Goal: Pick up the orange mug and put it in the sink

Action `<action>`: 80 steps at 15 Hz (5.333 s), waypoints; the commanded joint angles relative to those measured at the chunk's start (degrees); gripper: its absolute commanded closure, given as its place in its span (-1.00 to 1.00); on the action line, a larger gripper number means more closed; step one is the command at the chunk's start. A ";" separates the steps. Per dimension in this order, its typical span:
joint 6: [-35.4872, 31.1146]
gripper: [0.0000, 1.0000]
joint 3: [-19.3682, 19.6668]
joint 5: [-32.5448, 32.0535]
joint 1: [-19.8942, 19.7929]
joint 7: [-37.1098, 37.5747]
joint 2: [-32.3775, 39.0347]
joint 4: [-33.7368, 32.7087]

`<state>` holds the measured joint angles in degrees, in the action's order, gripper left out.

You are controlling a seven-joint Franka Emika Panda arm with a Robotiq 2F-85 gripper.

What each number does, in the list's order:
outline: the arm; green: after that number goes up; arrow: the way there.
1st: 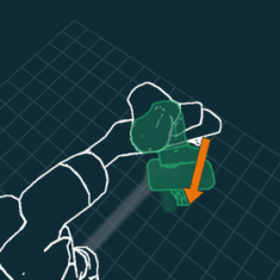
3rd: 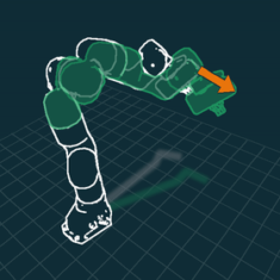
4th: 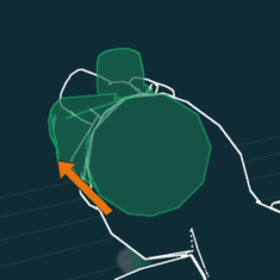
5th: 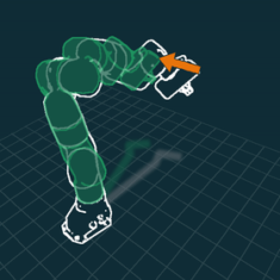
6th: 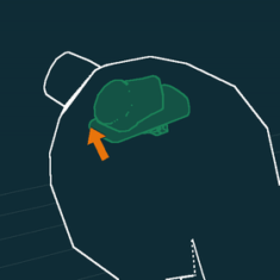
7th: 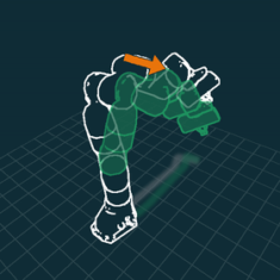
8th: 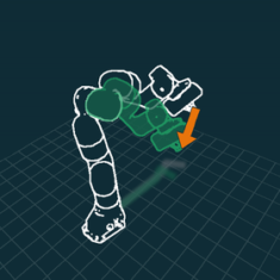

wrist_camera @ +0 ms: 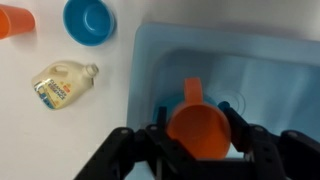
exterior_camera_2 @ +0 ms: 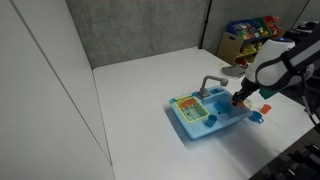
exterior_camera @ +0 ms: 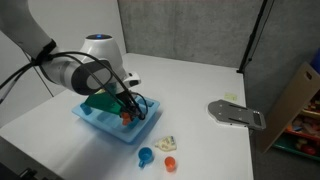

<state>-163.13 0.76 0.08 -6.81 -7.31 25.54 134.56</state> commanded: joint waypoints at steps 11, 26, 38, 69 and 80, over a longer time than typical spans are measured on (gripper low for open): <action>-1.02 0.33 -4.15 1.68 -4.60 -3.48 5.86 -4.69; 0.81 -1.00 -3.31 1.38 -3.86 -1.60 6.98 -5.63; 5.59 -1.00 0.42 3.04 -3.65 0.74 -2.66 -1.72; 33.39 -1.00 5.61 -4.49 0.66 7.03 -18.40 -0.89; 43.12 -1.00 3.28 -6.01 3.05 7.29 -34.13 1.32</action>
<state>-122.43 4.84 -4.37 -4.23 -0.37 -2.04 133.36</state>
